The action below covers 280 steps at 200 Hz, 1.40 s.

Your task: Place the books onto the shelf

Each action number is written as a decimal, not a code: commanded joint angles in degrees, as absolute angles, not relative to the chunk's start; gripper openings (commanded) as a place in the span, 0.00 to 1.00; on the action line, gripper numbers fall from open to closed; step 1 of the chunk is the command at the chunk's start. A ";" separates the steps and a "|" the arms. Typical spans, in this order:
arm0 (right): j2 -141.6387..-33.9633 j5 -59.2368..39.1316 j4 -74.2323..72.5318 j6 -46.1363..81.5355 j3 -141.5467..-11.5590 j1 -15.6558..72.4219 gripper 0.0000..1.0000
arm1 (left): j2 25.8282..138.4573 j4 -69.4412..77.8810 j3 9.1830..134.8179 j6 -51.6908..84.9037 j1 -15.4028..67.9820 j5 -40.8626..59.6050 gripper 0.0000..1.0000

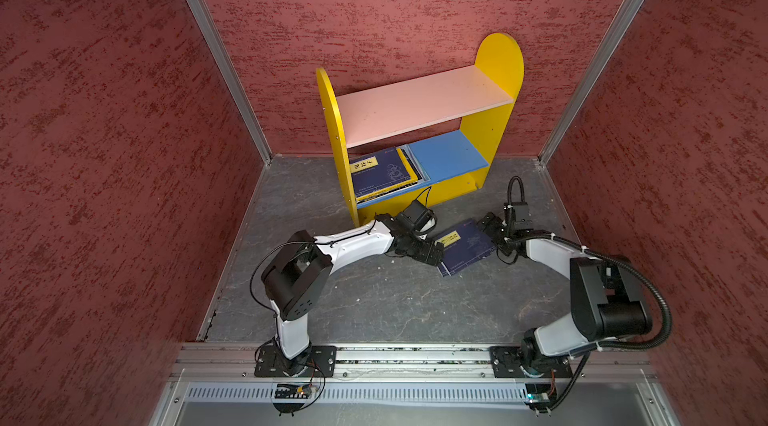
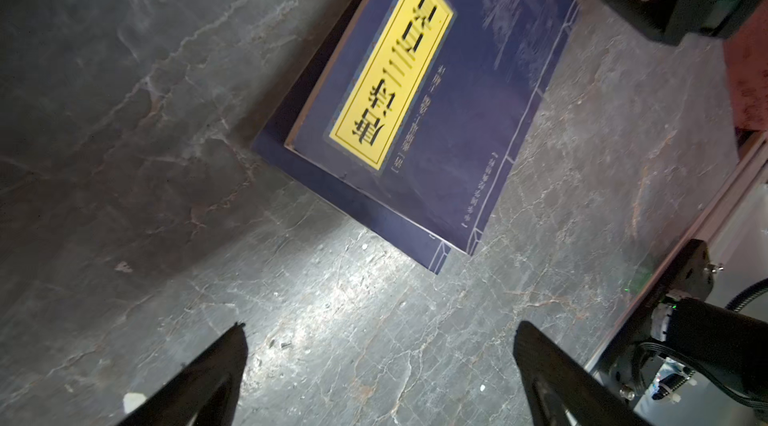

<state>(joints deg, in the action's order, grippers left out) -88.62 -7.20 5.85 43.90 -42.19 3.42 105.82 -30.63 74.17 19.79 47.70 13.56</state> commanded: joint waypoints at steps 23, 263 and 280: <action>-89.66 -14.34 3.90 42.84 -39.19 6.26 0.91 | 111.79 -33.24 78.28 18.61 47.30 15.11 0.99; -88.56 -14.37 10.29 41.65 -43.89 15.16 0.86 | 115.73 -37.49 83.99 25.14 39.98 18.90 0.95; -89.29 -13.72 11.26 40.66 -44.21 16.08 0.86 | 117.05 -38.96 84.93 24.63 39.77 20.12 0.95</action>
